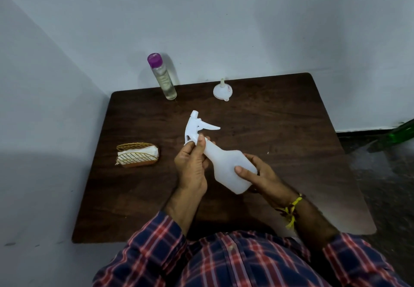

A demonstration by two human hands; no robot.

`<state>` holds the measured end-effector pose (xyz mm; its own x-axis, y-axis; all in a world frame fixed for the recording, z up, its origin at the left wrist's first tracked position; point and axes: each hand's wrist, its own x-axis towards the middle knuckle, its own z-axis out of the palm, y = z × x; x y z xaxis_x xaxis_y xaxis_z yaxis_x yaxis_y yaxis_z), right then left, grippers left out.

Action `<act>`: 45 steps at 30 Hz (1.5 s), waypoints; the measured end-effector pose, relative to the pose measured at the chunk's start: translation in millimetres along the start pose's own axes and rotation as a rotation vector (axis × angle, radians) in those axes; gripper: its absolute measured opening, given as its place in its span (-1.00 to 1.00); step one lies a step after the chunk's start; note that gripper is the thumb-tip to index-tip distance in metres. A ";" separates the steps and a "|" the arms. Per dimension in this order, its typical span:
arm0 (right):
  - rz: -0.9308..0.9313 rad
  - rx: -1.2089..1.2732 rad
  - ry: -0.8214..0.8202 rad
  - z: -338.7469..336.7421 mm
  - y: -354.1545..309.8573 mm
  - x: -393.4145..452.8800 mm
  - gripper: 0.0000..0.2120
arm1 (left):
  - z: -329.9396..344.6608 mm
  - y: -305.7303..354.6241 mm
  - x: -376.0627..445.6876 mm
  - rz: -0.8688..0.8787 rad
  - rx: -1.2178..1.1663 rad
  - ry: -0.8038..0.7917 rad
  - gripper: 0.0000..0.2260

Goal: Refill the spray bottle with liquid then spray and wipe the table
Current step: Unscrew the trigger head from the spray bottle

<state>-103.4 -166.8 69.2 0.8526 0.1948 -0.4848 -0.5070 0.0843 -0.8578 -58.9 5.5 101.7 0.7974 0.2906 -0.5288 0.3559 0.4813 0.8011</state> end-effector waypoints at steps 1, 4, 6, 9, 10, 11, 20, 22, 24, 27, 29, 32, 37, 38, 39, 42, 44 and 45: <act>-0.006 -0.021 -0.012 -1.4 -2.0 -0.5 -0.15 | 0.0 -0.5 -1.1 0.005 0.005 -0.004 -0.78; -0.148 -0.259 0.059 -2.3 -0.7 -3.1 -0.10 | -1.5 -2.2 -0.7 0.026 0.017 -0.004 -0.81; -0.164 -0.467 0.080 -1.0 2.3 -1.4 0.04 | -1.5 -2.3 -0.2 0.032 0.042 0.020 -0.83; -0.009 -0.303 -0.061 1.5 -3.1 -0.5 0.11 | 0.0 1.6 -0.5 0.063 0.077 0.001 -0.81; 0.029 -0.225 -0.095 2.3 -4.6 -1.2 0.03 | 0.2 3.1 -0.6 0.081 0.090 -0.018 -0.80; 0.034 -0.194 -0.104 3.5 -5.5 -2.8 -0.05 | 0.2 4.4 -1.0 0.094 0.100 -0.031 -0.80; -0.004 -0.275 -0.106 2.4 -16.5 2.0 0.01 | 5.8 10.8 -5.4 0.109 0.142 -0.021 -0.86; -0.025 -0.258 -0.124 1.5 -17.6 2.7 -0.12 | 6.9 13.1 -6.3 0.111 0.120 -0.022 -0.87; -0.095 -0.378 -0.079 3.1 -12.7 2.8 -0.11 | 6.8 16.1 -5.2 0.118 0.117 0.009 -0.82; -0.273 -0.641 0.058 1.2 -1.5 4.4 -0.08 | 7.2 23.3 -2.2 0.154 0.145 0.023 -0.74; -0.352 -0.695 0.109 -2.5 3.0 4.1 -0.09 | 8.5 31.1 -1.2 0.170 0.131 0.016 -0.72; -0.414 -0.721 0.163 -8.9 8.1 3.4 -0.09 | 10.4 45.1 1.6 0.211 0.121 0.041 -0.71; -0.434 -0.735 0.264 -26.2 23.0 3.7 -0.08 | 12.1 77.7 10.5 0.329 0.103 0.063 -0.68; -0.434 -0.740 0.275 -29.4 25.6 4.2 -0.07 | 12.4 84.4 12.5 0.346 0.104 0.062 -0.68; -0.439 -0.742 0.285 -31.9 28.0 4.6 -0.07 | 12.6 90.4 14.5 0.358 0.105 0.062 -0.70; -0.462 -0.734 0.307 -38.2 34.3 5.9 -0.06 | 12.8 107.3 20.3 0.358 0.104 0.066 -0.76; -0.458 -0.728 0.307 -43.2 37.6 5.7 -0.07 | 10.5 118.5 23.6 0.353 0.095 0.059 -0.82; -0.448 -0.730 0.298 -46.3 39.3 5.5 -0.07 | 9.1 124.3 24.4 0.353 0.087 0.056 -0.83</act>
<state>-112.8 -207.6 25.0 0.9996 0.0233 -0.0161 0.0000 -0.5691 -0.8223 9.3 64.9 190.9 0.8516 0.4719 -0.2282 0.1057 0.2718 0.9565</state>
